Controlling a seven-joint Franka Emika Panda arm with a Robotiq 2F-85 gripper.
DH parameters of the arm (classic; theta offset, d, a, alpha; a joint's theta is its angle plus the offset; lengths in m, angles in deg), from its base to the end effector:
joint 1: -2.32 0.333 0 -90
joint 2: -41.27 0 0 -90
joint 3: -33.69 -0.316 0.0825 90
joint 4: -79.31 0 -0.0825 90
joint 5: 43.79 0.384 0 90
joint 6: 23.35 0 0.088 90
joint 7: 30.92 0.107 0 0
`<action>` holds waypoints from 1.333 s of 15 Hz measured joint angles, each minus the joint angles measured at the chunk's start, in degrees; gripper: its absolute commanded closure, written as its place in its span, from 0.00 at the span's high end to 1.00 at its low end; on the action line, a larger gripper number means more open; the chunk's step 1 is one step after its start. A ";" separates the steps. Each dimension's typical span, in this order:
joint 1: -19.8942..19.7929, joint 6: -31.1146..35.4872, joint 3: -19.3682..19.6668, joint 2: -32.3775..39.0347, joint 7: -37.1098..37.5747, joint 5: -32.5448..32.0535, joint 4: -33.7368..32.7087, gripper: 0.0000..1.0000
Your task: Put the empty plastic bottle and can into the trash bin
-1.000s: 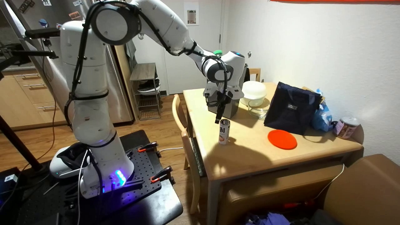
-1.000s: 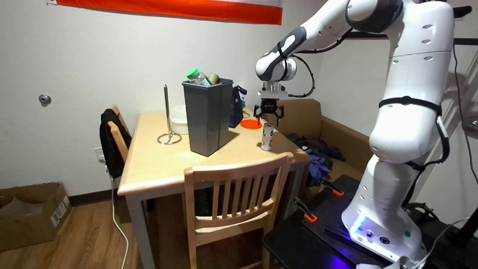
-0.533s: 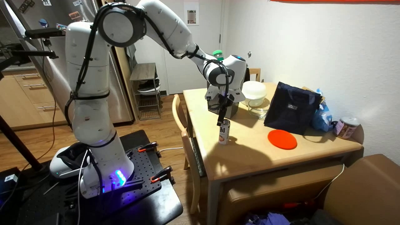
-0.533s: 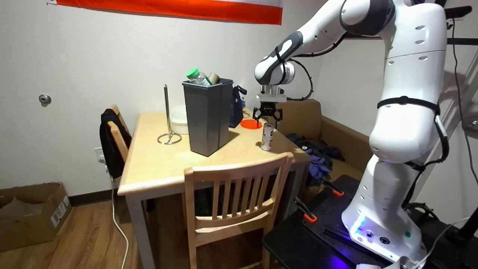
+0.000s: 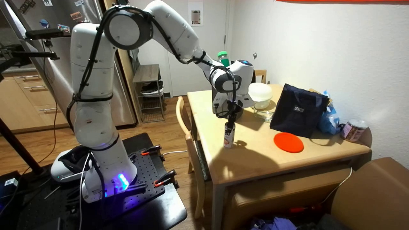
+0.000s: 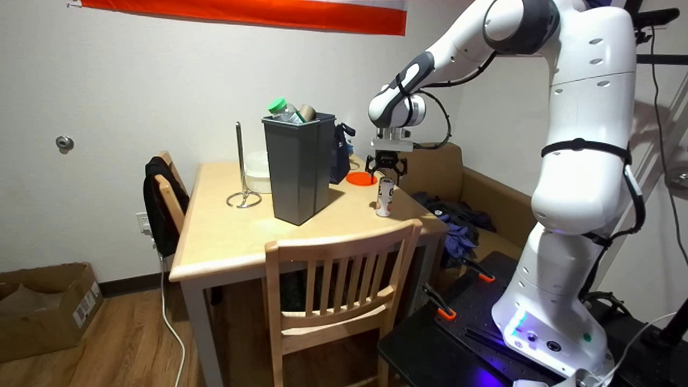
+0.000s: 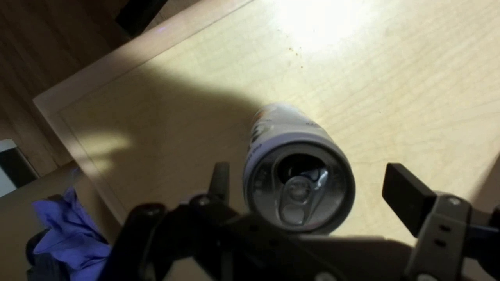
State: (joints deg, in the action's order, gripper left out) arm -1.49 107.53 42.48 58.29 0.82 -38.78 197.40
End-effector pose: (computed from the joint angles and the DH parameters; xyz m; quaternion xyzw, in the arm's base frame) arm 0.5677 -0.1230 0.2859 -0.9149 0.4022 0.0357 0.0037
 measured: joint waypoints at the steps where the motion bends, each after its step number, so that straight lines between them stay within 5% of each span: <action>1: 0.00 0.30 0.18 0.14 0.00 -0.07 0.00 0.71; 6: 0.18 0.93 0.36 0.17 0.21 -1.96 -0.07 0.38; 15: 4.28 -0.14 0.02 -6.16 4.67 -10.83 -0.50 0.36; 20: 5.15 -9.78 -2.35 -13.96 3.58 -16.05 -2.48 0.36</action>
State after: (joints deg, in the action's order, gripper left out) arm 3.67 97.76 40.13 44.33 4.40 -54.83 194.92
